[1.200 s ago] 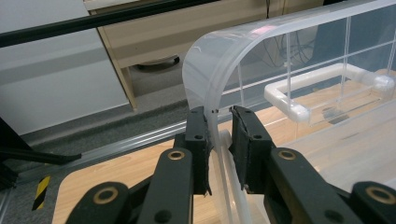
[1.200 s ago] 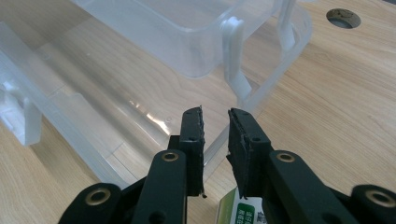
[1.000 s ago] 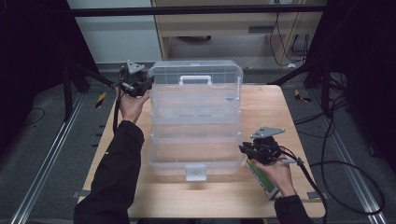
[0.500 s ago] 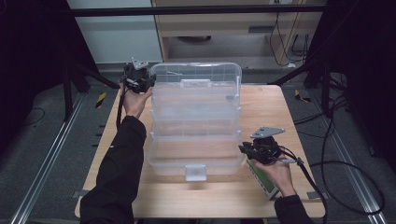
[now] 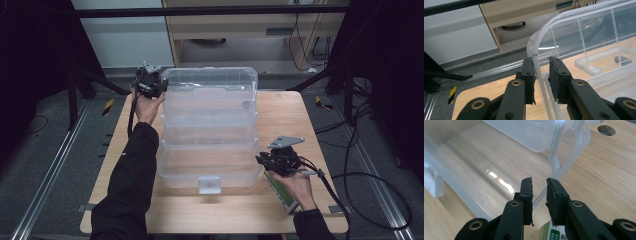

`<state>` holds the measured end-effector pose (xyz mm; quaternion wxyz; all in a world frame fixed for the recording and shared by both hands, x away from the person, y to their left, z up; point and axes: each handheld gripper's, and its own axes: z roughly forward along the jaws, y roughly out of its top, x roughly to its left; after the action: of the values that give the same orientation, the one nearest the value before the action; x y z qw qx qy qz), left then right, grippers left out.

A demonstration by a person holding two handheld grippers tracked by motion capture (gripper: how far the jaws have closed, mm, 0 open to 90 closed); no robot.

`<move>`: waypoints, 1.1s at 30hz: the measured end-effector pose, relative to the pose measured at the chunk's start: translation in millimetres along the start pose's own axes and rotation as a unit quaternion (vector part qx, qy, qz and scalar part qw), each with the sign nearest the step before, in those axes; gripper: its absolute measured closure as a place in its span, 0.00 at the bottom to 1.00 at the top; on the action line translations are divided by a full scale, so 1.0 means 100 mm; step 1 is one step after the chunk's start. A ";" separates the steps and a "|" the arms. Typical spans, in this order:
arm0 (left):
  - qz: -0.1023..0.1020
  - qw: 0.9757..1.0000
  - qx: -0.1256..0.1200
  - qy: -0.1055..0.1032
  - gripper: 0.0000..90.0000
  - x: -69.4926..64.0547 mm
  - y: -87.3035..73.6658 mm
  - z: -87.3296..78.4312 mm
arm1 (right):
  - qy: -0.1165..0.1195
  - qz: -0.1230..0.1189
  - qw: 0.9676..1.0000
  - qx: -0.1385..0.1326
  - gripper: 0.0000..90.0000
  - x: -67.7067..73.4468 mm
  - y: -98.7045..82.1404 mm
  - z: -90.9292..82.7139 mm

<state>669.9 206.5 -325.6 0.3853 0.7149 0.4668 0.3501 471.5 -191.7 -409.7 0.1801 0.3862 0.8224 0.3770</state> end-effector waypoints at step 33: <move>-0.012 1.000 0.005 0.002 0.75 0.11 -0.06 0.02 | 0.008 0.007 1.000 -0.005 0.82 -0.02 -0.01 0.01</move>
<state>672.3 218.1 -330.6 0.3848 0.7108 0.4776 0.3443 472.9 -193.0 -411.4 0.1731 0.3881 0.8192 0.3851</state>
